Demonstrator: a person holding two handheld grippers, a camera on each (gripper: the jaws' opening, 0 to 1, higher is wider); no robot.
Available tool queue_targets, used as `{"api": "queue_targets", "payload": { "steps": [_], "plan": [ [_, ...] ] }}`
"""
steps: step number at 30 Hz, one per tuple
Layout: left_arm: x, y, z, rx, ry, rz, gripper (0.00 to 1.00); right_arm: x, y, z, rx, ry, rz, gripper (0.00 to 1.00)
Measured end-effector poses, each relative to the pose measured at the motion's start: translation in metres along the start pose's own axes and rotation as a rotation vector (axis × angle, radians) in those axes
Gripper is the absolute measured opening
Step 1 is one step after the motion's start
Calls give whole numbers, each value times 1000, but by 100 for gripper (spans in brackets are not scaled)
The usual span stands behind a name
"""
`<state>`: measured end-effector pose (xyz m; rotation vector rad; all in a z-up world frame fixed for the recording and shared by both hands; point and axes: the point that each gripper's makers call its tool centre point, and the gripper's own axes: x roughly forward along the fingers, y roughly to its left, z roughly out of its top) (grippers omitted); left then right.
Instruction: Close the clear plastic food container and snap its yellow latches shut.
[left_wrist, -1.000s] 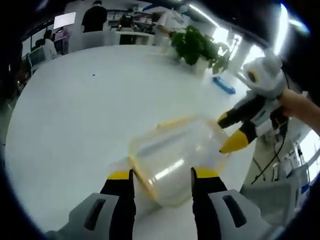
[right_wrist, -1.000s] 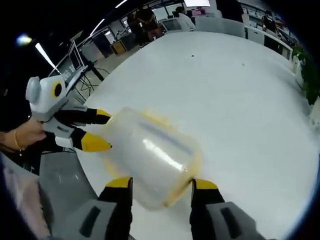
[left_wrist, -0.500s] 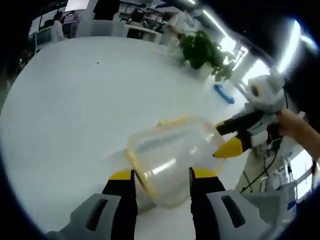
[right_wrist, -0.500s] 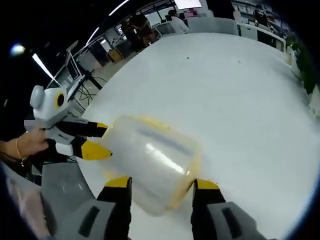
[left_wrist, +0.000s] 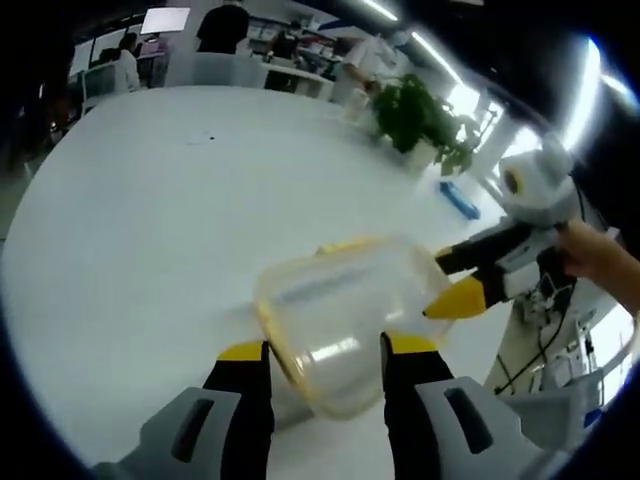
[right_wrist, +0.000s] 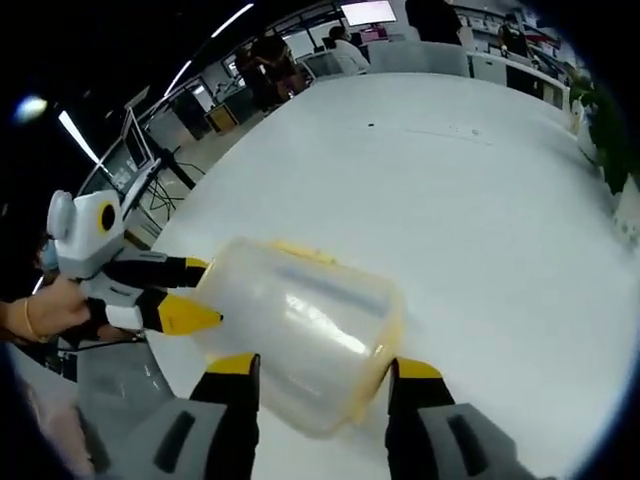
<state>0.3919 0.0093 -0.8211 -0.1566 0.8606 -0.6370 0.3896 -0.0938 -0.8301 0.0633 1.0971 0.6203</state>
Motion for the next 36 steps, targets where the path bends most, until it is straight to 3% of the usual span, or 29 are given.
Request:
{"api": "queue_targets", "payload": {
  "steps": [14, 36],
  "plan": [
    [-3, 45, 22, -29, -48, 39, 41, 26, 15, 37, -3, -24, -1, 50],
    [21, 103, 79, -30, -128, 59, 42, 59, 2, 109, -15, -110, 4, 49]
  ]
}}
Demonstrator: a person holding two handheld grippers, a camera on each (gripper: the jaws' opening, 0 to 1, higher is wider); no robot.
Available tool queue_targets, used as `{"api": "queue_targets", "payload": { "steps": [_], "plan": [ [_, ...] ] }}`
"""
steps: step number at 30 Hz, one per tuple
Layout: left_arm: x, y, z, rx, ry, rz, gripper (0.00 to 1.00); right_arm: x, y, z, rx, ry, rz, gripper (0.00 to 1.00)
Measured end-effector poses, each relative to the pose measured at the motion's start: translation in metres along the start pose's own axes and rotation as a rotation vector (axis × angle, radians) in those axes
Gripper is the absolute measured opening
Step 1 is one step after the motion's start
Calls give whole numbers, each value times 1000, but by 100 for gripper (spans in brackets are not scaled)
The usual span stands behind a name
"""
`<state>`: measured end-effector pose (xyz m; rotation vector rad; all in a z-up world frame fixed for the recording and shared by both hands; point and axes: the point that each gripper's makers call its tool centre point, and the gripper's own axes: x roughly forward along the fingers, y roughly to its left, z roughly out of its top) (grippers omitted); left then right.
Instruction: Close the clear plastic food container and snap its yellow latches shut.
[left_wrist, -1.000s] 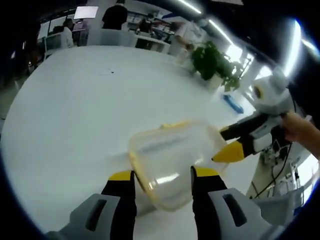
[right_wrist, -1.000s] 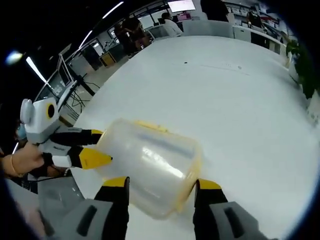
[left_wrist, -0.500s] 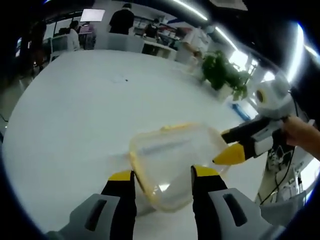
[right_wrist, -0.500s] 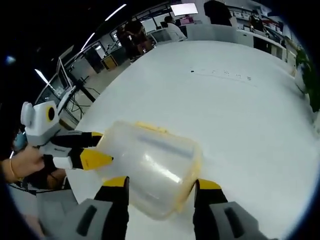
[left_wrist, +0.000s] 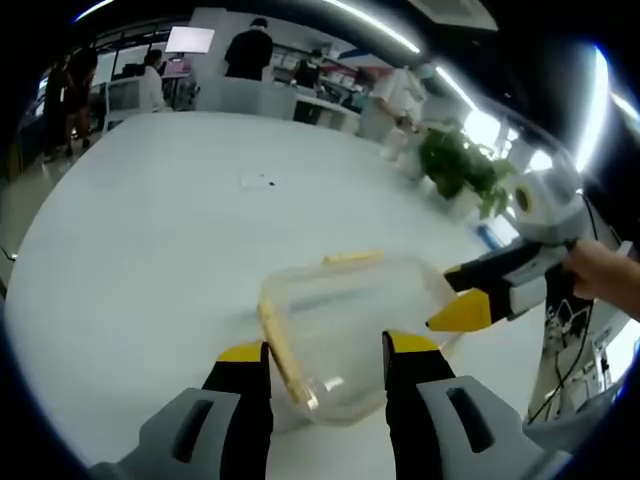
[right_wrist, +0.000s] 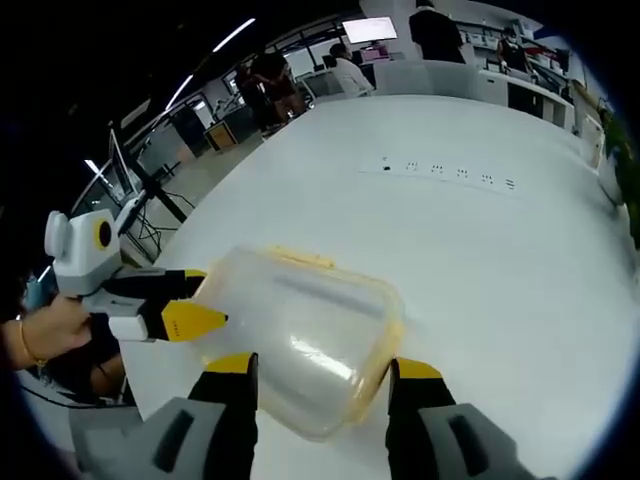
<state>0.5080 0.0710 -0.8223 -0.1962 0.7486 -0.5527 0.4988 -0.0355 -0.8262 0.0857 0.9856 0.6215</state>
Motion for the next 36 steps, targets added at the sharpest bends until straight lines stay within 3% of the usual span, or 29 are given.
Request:
{"api": "queue_targets", "payload": {
  "steps": [8, 18, 28, 30, 32, 36],
  "plan": [
    [18, 14, 22, 9, 8, -39, 42, 11, -11, 19, 16, -35, -10, 49],
    [18, 15, 24, 2, -47, -43, 43, 11, -11, 23, 19, -104, -10, 50],
    [18, 15, 24, -19, -59, -51, 44, 11, -13, 25, 31, -72, -4, 51],
    [18, 15, 24, -27, -61, -50, 44, 11, -13, 25, 21, -77, 1, 52],
    [18, 15, 26, -18, -63, -55, 44, 10, -13, 28, -55, -112, -12, 52],
    [14, 18, 32, 9, -80, -62, 44, 4, -9, 27, -39, -121, -11, 59]
  ]
}}
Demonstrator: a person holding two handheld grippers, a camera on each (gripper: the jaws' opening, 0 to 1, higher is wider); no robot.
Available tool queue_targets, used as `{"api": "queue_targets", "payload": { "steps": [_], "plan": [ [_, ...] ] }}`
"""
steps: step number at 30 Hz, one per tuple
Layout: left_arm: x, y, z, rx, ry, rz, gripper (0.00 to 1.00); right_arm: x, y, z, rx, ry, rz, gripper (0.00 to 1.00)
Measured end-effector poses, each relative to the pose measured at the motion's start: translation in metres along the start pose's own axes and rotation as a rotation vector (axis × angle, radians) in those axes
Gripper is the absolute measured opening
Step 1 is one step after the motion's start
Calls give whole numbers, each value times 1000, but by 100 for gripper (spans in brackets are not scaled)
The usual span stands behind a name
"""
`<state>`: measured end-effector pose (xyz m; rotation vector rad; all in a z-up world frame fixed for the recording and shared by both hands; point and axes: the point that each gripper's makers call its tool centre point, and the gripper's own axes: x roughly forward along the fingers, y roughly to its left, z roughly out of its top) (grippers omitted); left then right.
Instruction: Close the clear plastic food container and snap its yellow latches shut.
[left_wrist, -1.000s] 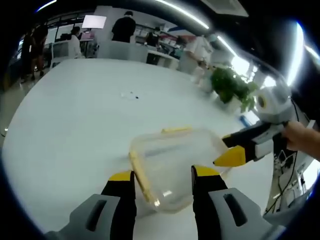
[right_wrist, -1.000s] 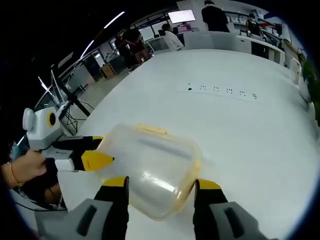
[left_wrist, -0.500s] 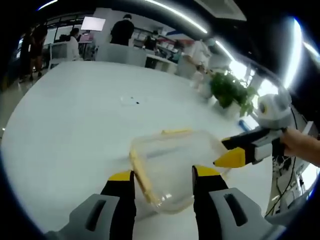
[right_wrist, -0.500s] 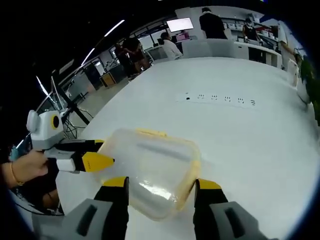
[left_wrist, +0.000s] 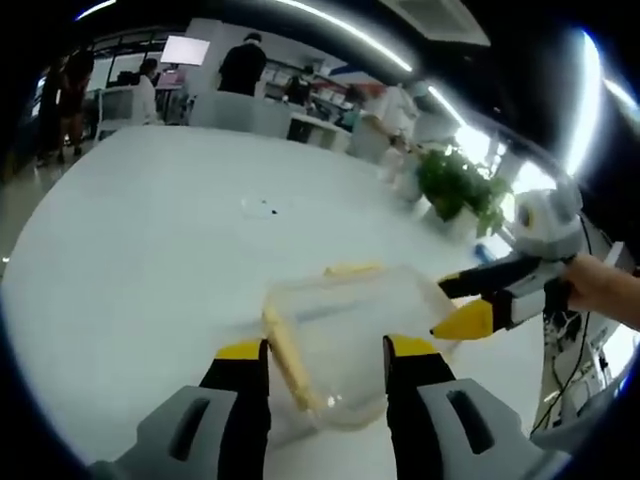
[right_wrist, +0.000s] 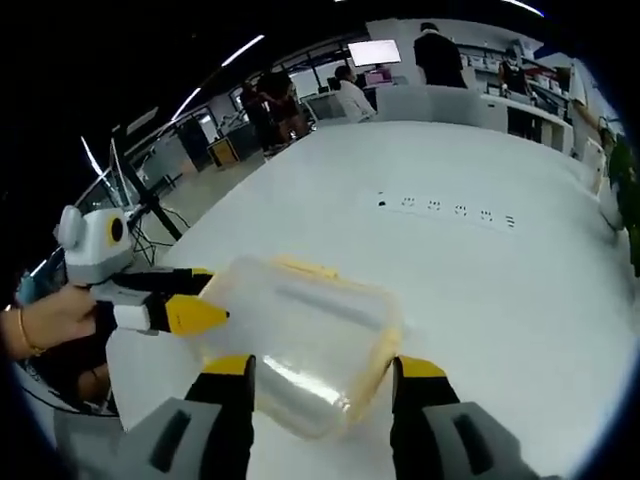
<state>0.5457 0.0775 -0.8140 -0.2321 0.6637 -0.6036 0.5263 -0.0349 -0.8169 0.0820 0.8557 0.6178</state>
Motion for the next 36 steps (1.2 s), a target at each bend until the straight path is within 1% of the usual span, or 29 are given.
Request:
{"api": "queue_targets", "payload": {
  "steps": [2, 3, 5, 6, 8, 10, 13, 14, 15, 16, 19, 22, 27, 29, 33, 36],
  "plan": [
    [-5, -2, 3, 5, -11, -12, 46, -4, 0, 2, 42, -17, 5, 63],
    [-8, -1, 4, 26, -14, -7, 47, -5, -1, 2, 44, -19, 3, 63],
    [-11, -2, 4, 40, -11, -2, 46, -9, -1, 1, 37, -22, -3, 63],
    [-13, -5, 1, 51, 11, -17, 47, -11, 0, 0, 35, -22, -3, 63],
    [-17, -10, -1, 55, 12, -29, 49, -15, 2, -2, 37, -27, -2, 63],
    [-21, -15, -4, 72, 23, -33, 51, -19, 5, -5, 36, -29, 3, 63],
    [-29, -21, -6, 88, 24, -34, 51, -27, 12, -15, 7, -9, 19, 63],
    [-31, -23, -7, 107, 20, -28, 50, -29, 13, -17, 3, -6, 21, 63],
    [-34, -26, -10, 139, 33, -34, 50, -32, 14, -19, -5, 0, 24, 63],
    [-37, -31, -14, 143, 44, -37, 51, -35, 15, -20, -8, -1, 22, 64],
    [-46, -40, -19, 134, 39, -48, 55, -44, 19, -23, -18, -9, 19, 64],
    [-56, -45, -22, 135, 31, -47, 53, -52, 24, -29, -28, -10, 26, 64],
    [-75, -47, -32, 154, 20, -39, 55, -69, 31, -48, -68, 3, 20, 66],
    [-84, -47, -35, 151, 11, -28, 56, -74, 33, -54, -68, 1, 22, 67],
    [-103, -46, -41, 128, -29, -2, 54, -86, 42, -65, -53, -6, 26, 69],
    [-112, -49, -48, 139, -25, -2, 58, -96, 56, -70, -42, -34, 43, 69]
  ]
}}
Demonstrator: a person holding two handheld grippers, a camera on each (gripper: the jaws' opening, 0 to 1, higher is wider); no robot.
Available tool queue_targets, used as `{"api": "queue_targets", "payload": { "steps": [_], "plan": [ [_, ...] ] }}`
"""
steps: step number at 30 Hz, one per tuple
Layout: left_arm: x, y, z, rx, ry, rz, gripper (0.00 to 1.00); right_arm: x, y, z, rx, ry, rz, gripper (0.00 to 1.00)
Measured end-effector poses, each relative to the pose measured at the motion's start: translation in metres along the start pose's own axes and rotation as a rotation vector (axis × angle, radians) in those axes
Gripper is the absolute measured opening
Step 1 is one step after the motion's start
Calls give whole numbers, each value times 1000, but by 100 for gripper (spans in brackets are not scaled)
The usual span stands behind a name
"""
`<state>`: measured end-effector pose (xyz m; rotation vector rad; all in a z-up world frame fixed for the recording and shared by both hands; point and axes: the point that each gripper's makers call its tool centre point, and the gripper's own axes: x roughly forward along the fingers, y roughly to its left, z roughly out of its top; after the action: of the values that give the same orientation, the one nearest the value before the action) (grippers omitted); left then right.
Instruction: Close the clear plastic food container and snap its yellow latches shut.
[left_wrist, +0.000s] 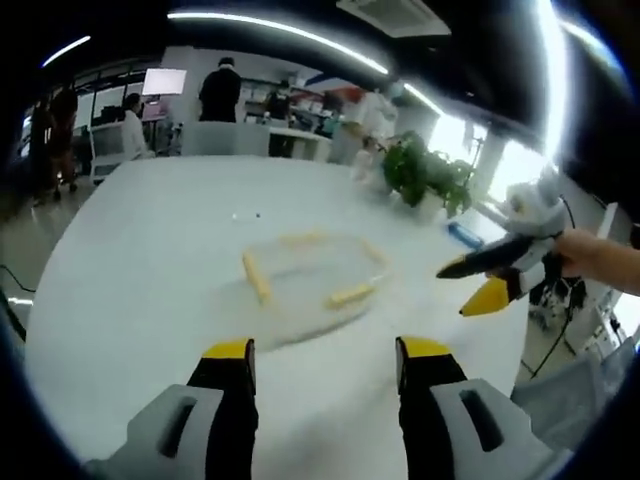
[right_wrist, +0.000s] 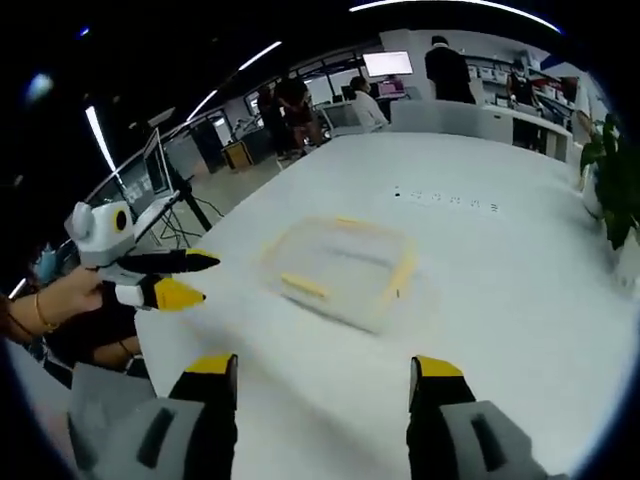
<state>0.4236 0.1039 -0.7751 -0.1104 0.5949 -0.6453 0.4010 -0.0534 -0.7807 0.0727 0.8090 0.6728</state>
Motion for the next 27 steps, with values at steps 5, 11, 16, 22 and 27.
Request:
{"api": "queue_targets", "payload": {
  "steps": [5, 11, 16, 22, 27],
  "plan": [
    [-19, -15, -9, 102, 35, -4, 62, -11, 13, -14, -6, -18, -2, 70],
    [-39, -28, -9, 67, -19, -20, 68, -24, 22, -30, -2, -41, -9, 72],
    [-56, -31, -21, 68, -24, -15, 69, -34, 30, -38, 16, -72, -7, 72],
    [-74, -23, -37, 87, -2, 66, 77, -41, 35, -49, 43, -101, -11, 75],
    [-79, -29, -41, 69, -24, 73, 80, -39, 38, -60, 66, -93, -24, 76]
  ]
}}
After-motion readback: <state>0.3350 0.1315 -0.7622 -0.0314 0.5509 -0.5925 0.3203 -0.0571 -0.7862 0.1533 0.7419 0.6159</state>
